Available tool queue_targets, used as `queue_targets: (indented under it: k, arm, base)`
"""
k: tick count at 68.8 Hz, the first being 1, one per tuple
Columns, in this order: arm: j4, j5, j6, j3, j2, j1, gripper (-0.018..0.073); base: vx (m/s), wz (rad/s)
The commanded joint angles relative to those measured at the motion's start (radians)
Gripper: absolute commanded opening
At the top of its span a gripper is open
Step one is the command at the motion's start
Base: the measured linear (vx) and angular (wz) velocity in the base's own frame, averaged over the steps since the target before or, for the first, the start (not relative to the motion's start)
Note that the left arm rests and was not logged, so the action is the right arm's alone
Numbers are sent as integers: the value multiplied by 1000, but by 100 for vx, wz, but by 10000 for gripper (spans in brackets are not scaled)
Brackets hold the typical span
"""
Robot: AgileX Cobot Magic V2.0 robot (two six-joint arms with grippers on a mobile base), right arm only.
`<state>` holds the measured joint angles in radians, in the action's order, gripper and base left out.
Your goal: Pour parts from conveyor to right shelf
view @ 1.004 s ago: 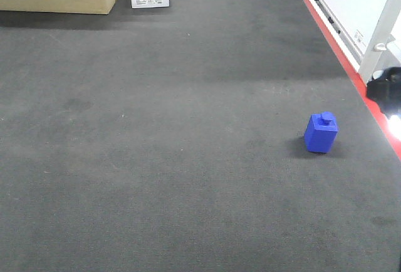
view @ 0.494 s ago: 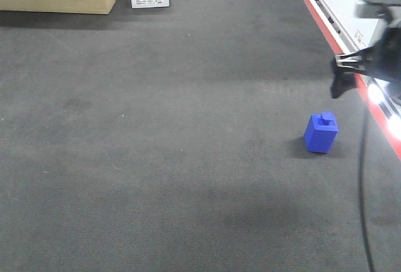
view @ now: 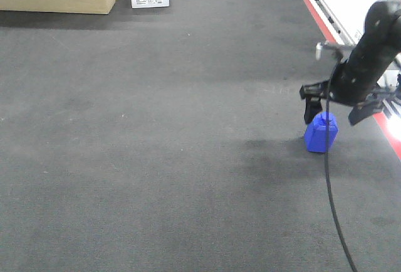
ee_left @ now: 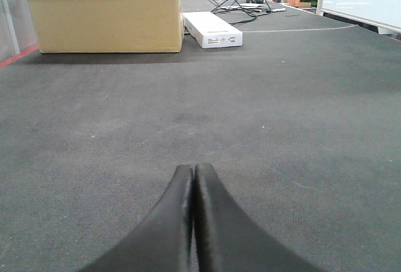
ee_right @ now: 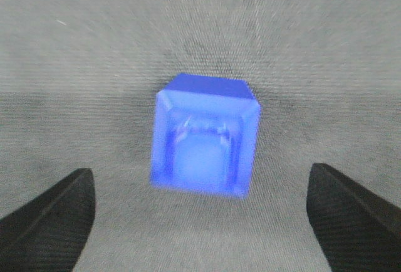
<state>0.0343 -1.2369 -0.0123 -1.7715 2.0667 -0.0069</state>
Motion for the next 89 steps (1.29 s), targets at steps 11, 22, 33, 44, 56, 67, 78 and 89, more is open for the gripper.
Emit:
queue_targets:
  k: [11, 22, 33, 44, 56, 67, 78, 89]
  arm:
    - [5, 1, 12, -34, 24, -4, 599]
    - [3, 51, 12, -34, 45, -4, 469]
    - [4, 116, 12, -34, 47, -4, 183]
    - [7, 143, 12, -34, 47, -4, -13]
    - [26, 123, 27, -28, 21, -4, -10]
    - [75, 158, 68, 54, -91, -4, -7]
    - [81, 346, 73, 320, -302, -4, -6]
    - [81, 538, 108, 599, -562, -4, -6]
  base:
    - [0, 0]
    - [0, 0]
    - [0, 0]
    - [0, 0]
    - [0, 0]
    - [0, 0]
    - [0, 0]
    - [0, 0]
